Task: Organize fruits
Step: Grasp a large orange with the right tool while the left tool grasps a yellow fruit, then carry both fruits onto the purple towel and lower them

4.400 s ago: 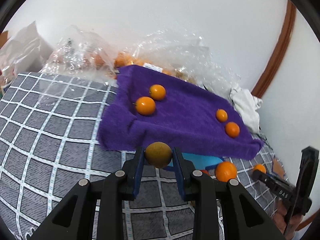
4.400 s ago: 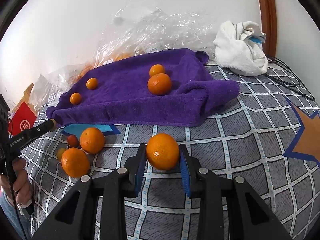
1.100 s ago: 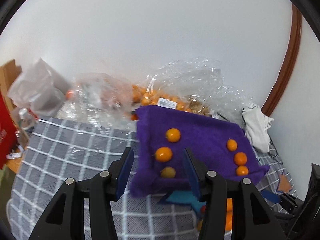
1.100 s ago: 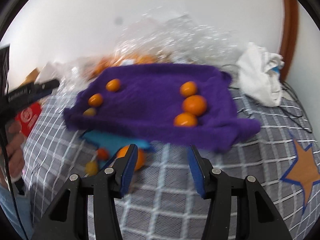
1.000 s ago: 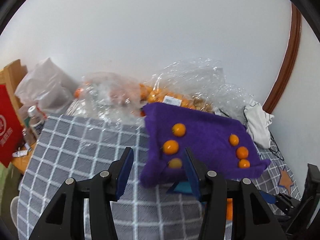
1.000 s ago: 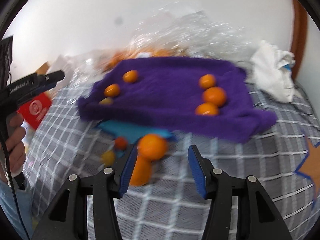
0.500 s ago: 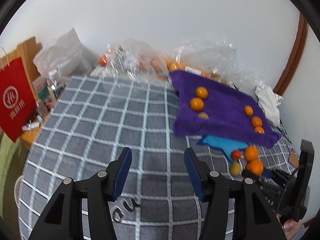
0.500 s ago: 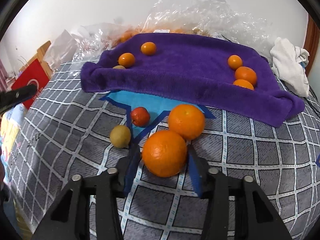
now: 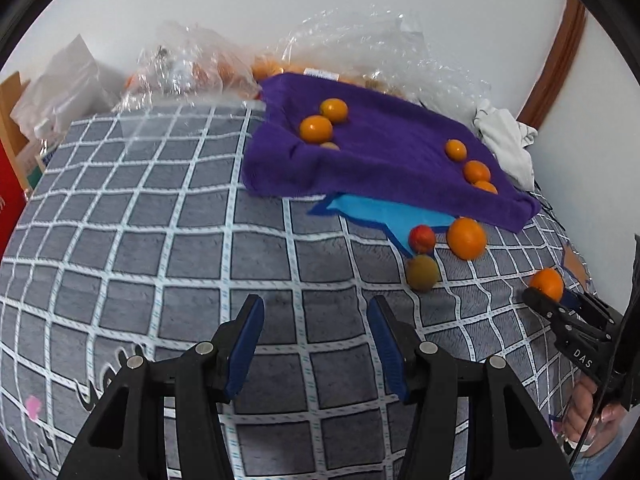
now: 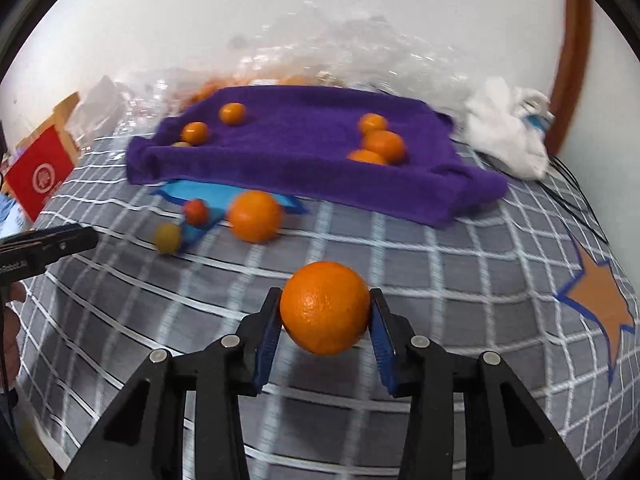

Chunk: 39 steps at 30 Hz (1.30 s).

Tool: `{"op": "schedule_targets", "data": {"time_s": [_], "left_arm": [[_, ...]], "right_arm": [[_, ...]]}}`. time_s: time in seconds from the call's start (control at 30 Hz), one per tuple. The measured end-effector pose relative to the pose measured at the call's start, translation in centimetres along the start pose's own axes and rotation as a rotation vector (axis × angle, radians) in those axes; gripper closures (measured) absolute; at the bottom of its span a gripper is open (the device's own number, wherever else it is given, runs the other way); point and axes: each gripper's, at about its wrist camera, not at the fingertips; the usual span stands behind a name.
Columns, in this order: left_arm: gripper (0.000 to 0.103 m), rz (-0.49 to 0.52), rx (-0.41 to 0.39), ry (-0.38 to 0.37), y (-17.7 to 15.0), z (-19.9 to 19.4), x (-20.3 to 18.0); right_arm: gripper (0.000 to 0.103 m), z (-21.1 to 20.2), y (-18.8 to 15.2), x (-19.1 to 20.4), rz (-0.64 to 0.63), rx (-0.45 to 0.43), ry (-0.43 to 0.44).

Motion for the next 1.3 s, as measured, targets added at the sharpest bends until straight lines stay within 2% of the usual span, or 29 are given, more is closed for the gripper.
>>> {"op": "schedule_targets", "data": {"time_s": [0.27,0.43,0.57,0.7,0.8,1.0,1.3], "left_arm": [[0.053,0.062,-0.001,-0.058,0.6,0.2,-3.8],[0.053,0.089,0.016,-0.062,1.3,1.7,-6.2],[0.06,0.11,0.037,-0.061,1.6,2.9,-7.2],[0.077,0.125,0.057,-0.028,1.4,4.3,-8.1],[0.079,0.123,0.043,-0.016,1.3,4.5,-8.2],[0.079,0.115,0.012,0.008,1.4,2.5,-7.2],[0.079,0.003,-0.018,0.074,2.2,-1.8,-2.9]], "right_arm": [[0.061,0.0,-0.4,-2.7,0.047,0.013,-0.006],[0.061,-0.1,-0.5,-3.5,0.062,0.017,-0.01],[0.061,-0.3,-0.7,-4.0,0.077,0.023,-0.018],[0.061,-0.6,-1.0,-4.5,0.089,0.03,-0.027],[0.061,-0.9,-1.0,-4.8,0.103,0.028,-0.025],[0.061,-1.8,-0.9,-5.0,0.121,0.021,-0.028],[0.061,-3.6,1.1,-4.7,0.147,-0.017,0.009]]}}
Point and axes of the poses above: each gripper's, at about its wrist camera, not at the fingertips, and z roughly the way its jaws point, x to its left, y to its top, and after that the axes turned 2 degrees about -z, right-handed
